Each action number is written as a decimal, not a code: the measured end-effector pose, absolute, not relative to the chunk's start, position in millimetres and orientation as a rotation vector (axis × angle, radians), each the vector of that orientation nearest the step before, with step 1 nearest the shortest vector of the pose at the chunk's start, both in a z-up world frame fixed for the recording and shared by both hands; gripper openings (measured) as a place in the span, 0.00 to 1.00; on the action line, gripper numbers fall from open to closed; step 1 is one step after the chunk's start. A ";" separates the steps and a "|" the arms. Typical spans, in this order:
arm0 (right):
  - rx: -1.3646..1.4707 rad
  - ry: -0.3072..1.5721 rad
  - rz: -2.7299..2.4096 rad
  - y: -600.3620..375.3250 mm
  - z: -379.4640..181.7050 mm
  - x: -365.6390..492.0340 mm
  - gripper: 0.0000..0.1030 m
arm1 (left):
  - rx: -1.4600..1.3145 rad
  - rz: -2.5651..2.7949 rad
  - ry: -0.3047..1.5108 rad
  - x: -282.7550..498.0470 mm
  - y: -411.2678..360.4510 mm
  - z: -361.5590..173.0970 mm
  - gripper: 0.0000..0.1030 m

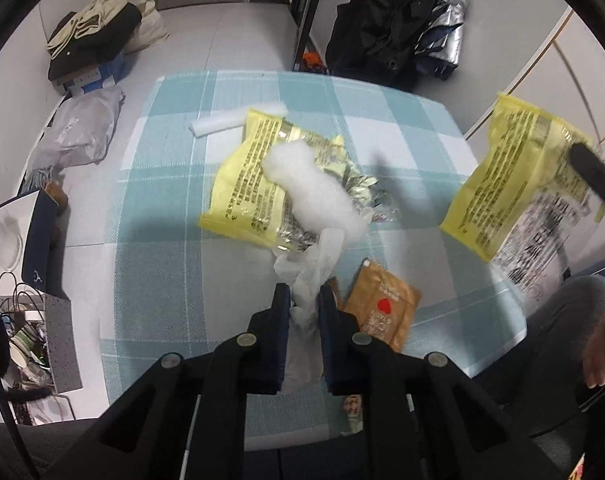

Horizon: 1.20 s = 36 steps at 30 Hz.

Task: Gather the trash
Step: 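Grasp the white tissue with the left tool while the right tool holds the yellow wrapper, then carry the yellow wrapper and tissue in both tools over the white bin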

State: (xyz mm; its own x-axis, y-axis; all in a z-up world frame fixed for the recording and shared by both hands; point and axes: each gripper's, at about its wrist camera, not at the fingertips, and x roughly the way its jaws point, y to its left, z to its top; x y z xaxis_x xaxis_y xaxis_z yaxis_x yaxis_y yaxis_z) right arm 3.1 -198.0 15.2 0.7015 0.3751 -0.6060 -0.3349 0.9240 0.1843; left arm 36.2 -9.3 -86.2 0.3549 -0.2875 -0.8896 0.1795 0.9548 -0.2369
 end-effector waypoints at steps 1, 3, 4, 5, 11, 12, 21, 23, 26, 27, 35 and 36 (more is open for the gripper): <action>0.063 0.688 0.395 -197.9 15.8 2.5 0.02 | -0.109 -0.306 1.170 37.0 -8.8 -85.4 0.10; 0.067 0.688 0.393 -198.3 16.6 0.3 0.02 | -0.122 -0.316 1.165 37.3 -8.0 -84.7 0.10; 0.069 0.689 0.390 -198.8 16.6 -0.5 0.02 | -0.138 -0.321 1.168 38.1 -6.1 -85.1 0.10; 0.071 0.690 0.389 -199.1 16.3 -1.3 0.02 | -0.178 -0.333 1.176 40.3 -3.1 -86.0 0.10; 0.072 0.691 0.388 -198.6 13.8 -5.2 0.02 | -0.379 -0.392 1.168 50.4 18.6 -81.3 0.10; 0.072 0.693 0.388 -198.5 13.0 -5.7 0.02 | -0.401 -0.391 1.164 52.0 22.4 -80.8 0.10; 0.091 0.691 0.399 -199.5 13.7 -7.9 0.02 | -0.416 -0.362 1.084 48.7 27.5 -63.1 0.10; 0.101 0.677 0.403 -201.3 21.6 -8.8 0.02 | -0.346 -0.355 1.041 47.3 14.9 -48.1 0.10; 0.115 0.646 0.400 -208.4 36.7 -13.0 0.02 | -0.261 -0.348 1.007 47.8 1.3 -29.8 0.10; 0.115 0.638 0.396 -210.8 41.6 -14.9 0.02 | -0.227 -0.334 0.979 47.5 -6.6 -18.6 0.10; 0.121 0.525 0.308 -262.5 106.1 -40.5 0.02 | -0.112 -0.423 0.849 39.7 -75.3 45.1 0.10; 0.122 0.516 0.285 -270.7 113.3 -44.4 0.02 | -0.098 -0.453 0.844 37.7 -88.4 49.9 0.10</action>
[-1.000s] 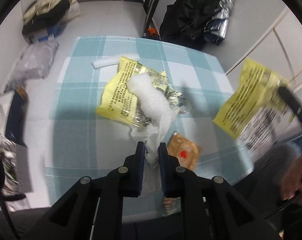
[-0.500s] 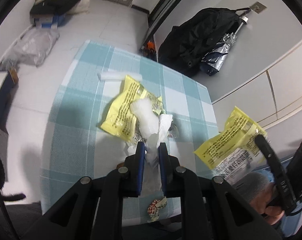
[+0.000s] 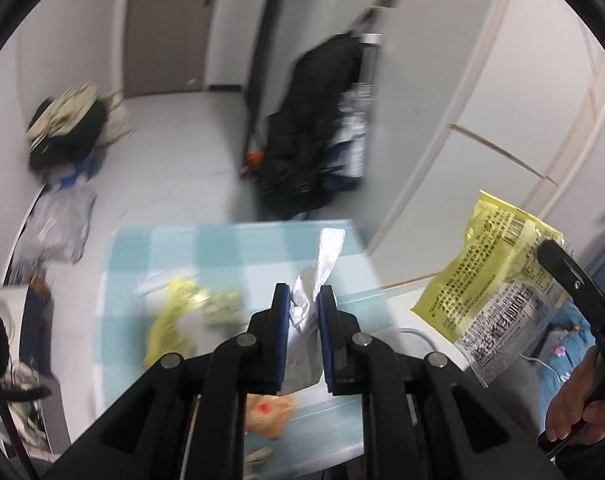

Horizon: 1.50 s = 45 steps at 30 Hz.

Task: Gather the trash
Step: 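Carry the yellow wrapper and tissue in both tools over the white bin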

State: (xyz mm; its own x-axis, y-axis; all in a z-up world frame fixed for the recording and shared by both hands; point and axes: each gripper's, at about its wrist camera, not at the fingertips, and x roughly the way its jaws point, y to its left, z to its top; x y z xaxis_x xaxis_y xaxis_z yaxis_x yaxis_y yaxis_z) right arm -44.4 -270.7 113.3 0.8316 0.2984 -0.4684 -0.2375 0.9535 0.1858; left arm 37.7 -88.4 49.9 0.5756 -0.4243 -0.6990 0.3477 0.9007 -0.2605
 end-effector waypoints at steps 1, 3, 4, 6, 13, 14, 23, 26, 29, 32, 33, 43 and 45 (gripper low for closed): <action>0.130 0.504 0.254 -283.5 121.2 -50.5 0.02 | -0.087 -0.477 0.842 36.2 -99.3 53.7 0.10; 0.151 0.491 0.208 -303.2 129.9 -58.9 0.02 | -0.063 -0.525 0.834 32.2 -122.8 60.2 0.10; 0.165 0.482 0.170 -318.2 134.9 -66.4 0.02 | -0.050 -0.559 0.832 30.4 -137.8 64.1 0.10; 0.179 0.476 0.117 -338.0 140.4 -76.9 0.02 | -0.027 -0.609 0.829 28.0 -164.3 67.9 0.10; 0.200 0.487 -0.107 -419.8 142.1 -116.9 0.02 | 0.059 -0.746 0.922 30.0 -260.8 50.9 0.10; 0.209 0.494 -0.133 -429.5 139.4 -121.4 0.02 | 0.067 -0.753 0.938 32.3 -271.6 46.6 0.10; 0.321 0.653 -0.304 -512.6 56.2 -134.1 0.02 | 0.127 -0.820 1.156 58.1 -348.9 -24.1 0.10; 0.373 0.709 -0.303 -531.0 18.0 -129.7 0.02 | 0.128 -0.845 1.248 65.2 -366.4 -51.3 0.10; 0.452 0.755 -0.274 -551.7 -27.3 -119.4 0.02 | 0.154 -0.843 1.318 72.3 -381.3 -80.9 0.10; 0.511 0.812 -0.248 -563.2 -69.3 -106.7 0.02 | 0.144 -0.842 1.413 80.9 -390.1 -109.9 0.10; 0.531 0.820 -0.239 -565.1 -79.1 -101.7 0.02 | 0.148 -0.830 1.435 82.8 -391.6 -118.5 0.10; 0.707 0.925 -0.123 -568.1 -177.6 -80.6 0.06 | 0.157 -0.785 1.552 92.0 -410.2 -152.6 0.10; 0.725 0.941 -0.125 -573.0 -189.7 -83.3 0.10 | 0.161 -0.781 1.567 92.4 -410.9 -155.2 0.10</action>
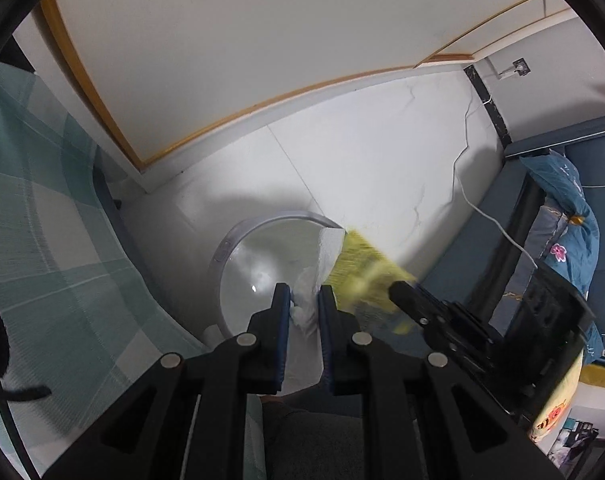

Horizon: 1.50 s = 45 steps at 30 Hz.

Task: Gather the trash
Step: 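Carry the yellow wrapper and tissue in both tools over the white bin, then open the right tool to drop the wrapper while the left tool drops the tissue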

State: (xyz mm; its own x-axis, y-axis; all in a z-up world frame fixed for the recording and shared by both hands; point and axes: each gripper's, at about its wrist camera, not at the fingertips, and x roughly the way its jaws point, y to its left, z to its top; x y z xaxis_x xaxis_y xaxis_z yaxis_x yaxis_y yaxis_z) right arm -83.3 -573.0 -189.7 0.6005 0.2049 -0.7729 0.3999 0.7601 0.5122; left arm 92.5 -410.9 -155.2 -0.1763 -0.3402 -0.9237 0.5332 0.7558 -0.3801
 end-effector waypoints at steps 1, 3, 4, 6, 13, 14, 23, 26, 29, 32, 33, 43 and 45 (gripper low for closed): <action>0.738 0.952 -0.131 -574.7 -196.6 -83.7 0.16 | 0.162 -0.779 1.575 92.1 -411.1 -157.6 0.10; 0.781 0.981 -0.138 -577.3 -211.5 -84.4 0.30 | 0.167 -0.767 1.598 94.9 -410.2 -163.5 0.10; 0.795 0.992 -0.141 -578.6 -215.5 -84.8 0.37 | 0.171 -0.764 1.609 94.6 -410.8 -166.2 0.10; 0.812 1.018 -0.151 -581.1 -219.7 -88.0 0.40 | 0.177 -0.763 1.624 94.9 -413.8 -171.8 0.10; 0.809 0.993 -0.224 -592.0 -205.0 -100.5 0.57 | 0.201 -0.775 1.687 86.2 -424.9 -188.3 0.10; 0.806 0.989 -0.235 -595.5 -202.2 -102.6 0.63 | 0.202 -0.777 1.696 85.5 -425.2 -189.8 0.10; 0.810 0.978 -0.277 -602.8 -188.5 -118.1 0.68 | 0.266 -0.756 1.731 75.6 -436.6 -204.5 0.17; 0.821 0.978 -0.287 -595.8 -189.0 -111.6 0.73 | 0.286 -0.734 1.749 74.1 -435.8 -210.0 0.22; 0.846 0.985 -0.289 -598.4 -190.7 -111.7 0.73 | 0.271 -0.705 1.756 75.1 -431.2 -212.6 0.35; 0.861 0.990 -0.287 -601.6 -190.5 -115.5 0.73 | 0.276 -0.693 1.738 74.9 -428.8 -211.8 0.48; 0.861 0.991 -0.287 -601.5 -190.4 -115.5 0.74 | 0.272 -0.685 1.727 75.7 -426.8 -211.0 0.52; 0.854 1.038 -0.314 -601.2 -199.3 -114.9 0.85 | 0.279 -0.655 1.565 76.4 -417.1 -188.7 0.78; 0.843 1.046 -0.320 -600.4 -199.5 -114.6 0.87 | 0.286 -0.648 1.556 75.6 -416.3 -186.1 0.79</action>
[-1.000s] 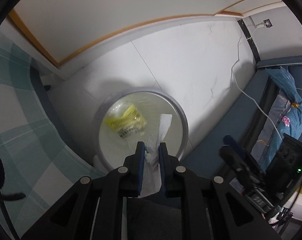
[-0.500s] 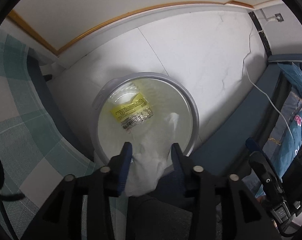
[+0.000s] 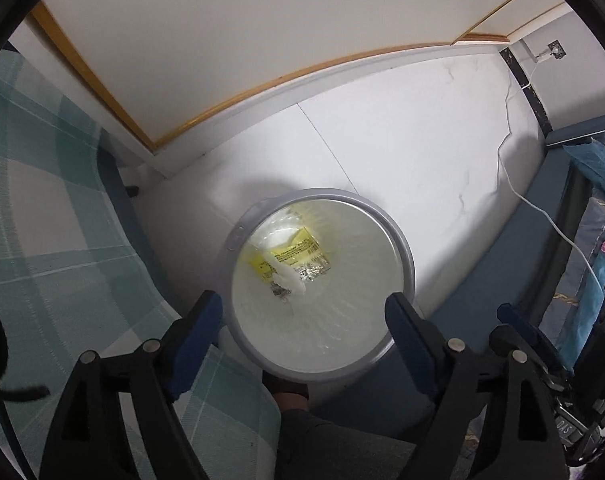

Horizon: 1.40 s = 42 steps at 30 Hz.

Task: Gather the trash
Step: 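Open the right tool to drop the wrapper while the left tool drops the tissue, then move both open tools back over the checked table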

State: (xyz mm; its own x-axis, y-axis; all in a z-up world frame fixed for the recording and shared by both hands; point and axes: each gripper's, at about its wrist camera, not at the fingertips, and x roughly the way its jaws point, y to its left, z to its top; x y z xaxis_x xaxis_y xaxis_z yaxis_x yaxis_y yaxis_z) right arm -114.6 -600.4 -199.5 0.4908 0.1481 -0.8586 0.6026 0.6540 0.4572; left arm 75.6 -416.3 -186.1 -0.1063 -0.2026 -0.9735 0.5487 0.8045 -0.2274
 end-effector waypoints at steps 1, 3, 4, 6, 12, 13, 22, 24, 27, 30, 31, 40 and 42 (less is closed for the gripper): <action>0.838 1.053 -0.323 -600.5 -199.4 -114.0 0.87 | 0.286 -0.643 1.556 75.3 -415.0 -185.2 0.79; 0.840 1.055 -0.322 -600.5 -199.4 -114.1 0.88 | 0.281 -0.644 1.554 75.0 -413.7 -183.8 0.79; 0.845 1.054 -0.319 -601.0 -198.7 -114.1 0.88 | 0.277 -0.653 1.549 73.7 -414.1 -182.1 0.79; 0.850 1.047 -0.314 -600.0 -197.0 -115.5 0.89 | 0.284 -0.671 1.542 69.7 -413.6 -179.1 0.79; 0.842 1.029 -0.309 -601.9 -185.1 -121.2 0.89 | 0.274 -0.679 1.496 61.6 -409.5 -158.8 0.79; 0.839 1.019 -0.315 -603.3 -179.9 -123.0 0.89 | 0.273 -0.680 1.480 60.8 -408.7 -153.3 0.79; 0.764 0.949 -0.339 -604.2 -133.6 -124.8 0.89 | 0.242 -0.646 1.313 58.5 -385.0 -101.4 0.79; 0.741 0.926 -0.342 -601.6 -120.5 -124.1 0.89 | 0.217 -0.639 1.280 58.8 -374.4 -89.5 0.79; 0.683 0.875 -0.331 -594.8 -93.3 -120.5 0.89 | 0.196 -0.648 1.232 56.6 -356.8 -68.7 0.79; 0.597 0.813 -0.312 -581.1 -59.5 -113.0 0.89 | 0.168 -0.629 1.151 54.7 -331.3 -40.7 0.79; 0.576 0.793 -0.306 -576.7 -48.1 -109.7 0.89 | 0.156 -0.623 1.127 54.4 -322.9 -33.0 0.79; 0.413 0.589 -0.145 -488.3 57.4 -83.2 0.89 | 0.013 -0.490 0.951 58.4 -215.8 29.4 0.79; 0.381 0.562 -0.089 -460.1 74.4 -76.1 0.90 | -0.008 -0.463 0.928 57.1 -192.7 37.6 0.79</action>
